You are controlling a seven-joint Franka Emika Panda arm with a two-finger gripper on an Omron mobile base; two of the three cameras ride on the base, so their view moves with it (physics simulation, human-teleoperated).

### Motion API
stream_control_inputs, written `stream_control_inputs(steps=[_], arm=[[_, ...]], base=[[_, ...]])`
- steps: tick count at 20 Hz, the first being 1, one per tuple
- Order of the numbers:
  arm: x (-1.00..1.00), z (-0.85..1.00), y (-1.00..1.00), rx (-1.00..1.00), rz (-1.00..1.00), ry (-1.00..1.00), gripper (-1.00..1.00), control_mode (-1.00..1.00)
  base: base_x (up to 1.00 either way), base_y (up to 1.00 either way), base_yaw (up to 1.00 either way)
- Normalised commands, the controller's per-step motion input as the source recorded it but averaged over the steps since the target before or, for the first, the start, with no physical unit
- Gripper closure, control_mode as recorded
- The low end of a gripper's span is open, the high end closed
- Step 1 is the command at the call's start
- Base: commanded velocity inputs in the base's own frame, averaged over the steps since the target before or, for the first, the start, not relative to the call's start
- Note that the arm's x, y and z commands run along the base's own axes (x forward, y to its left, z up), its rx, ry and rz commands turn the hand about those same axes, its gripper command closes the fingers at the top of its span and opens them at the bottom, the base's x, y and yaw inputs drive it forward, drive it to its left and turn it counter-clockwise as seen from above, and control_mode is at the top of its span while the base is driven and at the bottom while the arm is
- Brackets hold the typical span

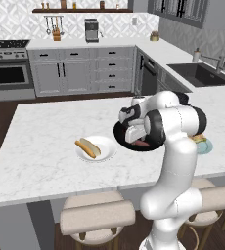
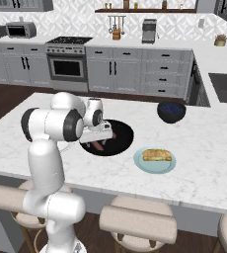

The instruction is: Place one bun and one sausage from the bowl on each plate.

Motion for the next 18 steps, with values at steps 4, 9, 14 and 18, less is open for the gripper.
stream_control_inputs(steps=[4, 9, 14, 18], arm=[[0.0, -0.35, 0.15, 0.04, 0.22, 0.08, -1.0, -1.0], [0.0, -0.17, 0.0, 0.01, 0.09, 0.02, 1.0, -1.0], [-0.16, 0.49, 0.0, 0.0, 0.0, -0.11, 1.0, -1.0], [-0.16, 0.99, -0.2, -0.06, -0.08, -0.01, 1.0, -1.0]], base=[[0.0, 0.0, 0.0], [0.0, 0.0, 0.0], [0.0, 0.0, 0.0], [0.0, 0.0, 0.0]])
